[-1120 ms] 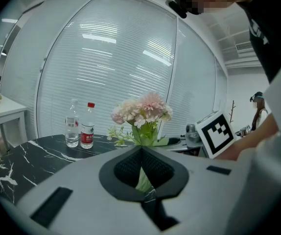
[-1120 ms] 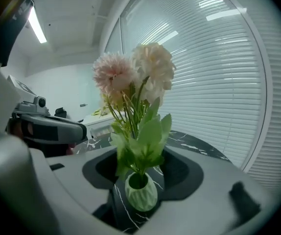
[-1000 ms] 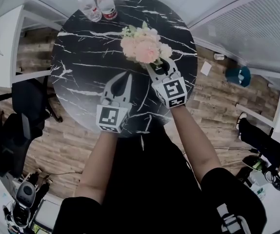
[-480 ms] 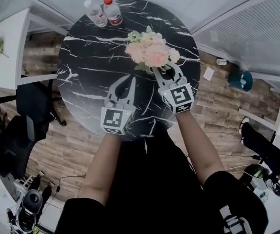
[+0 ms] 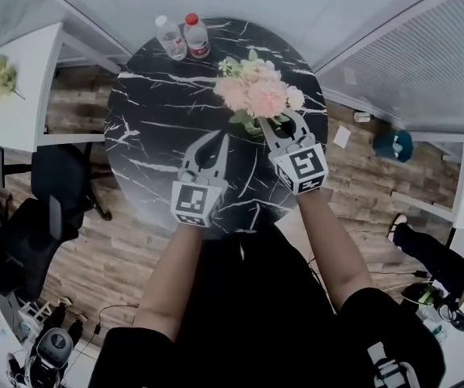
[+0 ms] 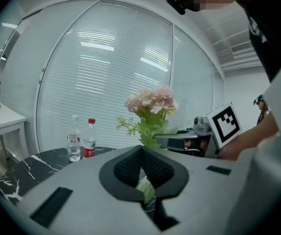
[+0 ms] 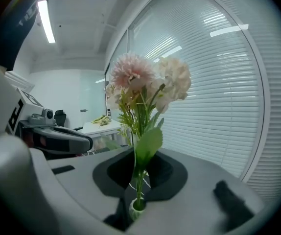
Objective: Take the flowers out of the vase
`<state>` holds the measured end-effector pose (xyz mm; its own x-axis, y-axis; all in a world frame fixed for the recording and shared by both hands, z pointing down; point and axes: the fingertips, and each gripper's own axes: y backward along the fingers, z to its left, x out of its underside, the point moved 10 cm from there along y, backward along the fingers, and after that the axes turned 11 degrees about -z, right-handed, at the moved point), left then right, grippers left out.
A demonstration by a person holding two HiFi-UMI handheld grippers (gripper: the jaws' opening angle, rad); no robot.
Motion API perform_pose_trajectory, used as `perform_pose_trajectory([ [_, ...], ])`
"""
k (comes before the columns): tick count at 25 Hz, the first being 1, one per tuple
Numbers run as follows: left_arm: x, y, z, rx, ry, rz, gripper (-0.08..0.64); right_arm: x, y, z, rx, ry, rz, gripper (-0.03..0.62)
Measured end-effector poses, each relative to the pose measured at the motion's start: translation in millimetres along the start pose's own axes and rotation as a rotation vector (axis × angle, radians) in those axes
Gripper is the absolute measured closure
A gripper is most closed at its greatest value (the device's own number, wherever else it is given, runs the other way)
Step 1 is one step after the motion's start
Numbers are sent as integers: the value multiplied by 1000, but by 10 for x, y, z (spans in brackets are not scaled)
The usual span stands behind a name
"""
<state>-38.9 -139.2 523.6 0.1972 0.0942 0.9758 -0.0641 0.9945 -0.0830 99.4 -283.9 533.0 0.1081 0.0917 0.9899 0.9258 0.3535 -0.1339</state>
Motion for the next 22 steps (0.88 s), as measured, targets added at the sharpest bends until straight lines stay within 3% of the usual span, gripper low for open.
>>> perform_pose_trajectory([
  [14,-400,271,7,31,-44,-50,549,-616,170,230,-5,29,-25,545],
  [22,-405,460,82,33,-37,-47,549,-618,158,516,-39,19,11,545],
])
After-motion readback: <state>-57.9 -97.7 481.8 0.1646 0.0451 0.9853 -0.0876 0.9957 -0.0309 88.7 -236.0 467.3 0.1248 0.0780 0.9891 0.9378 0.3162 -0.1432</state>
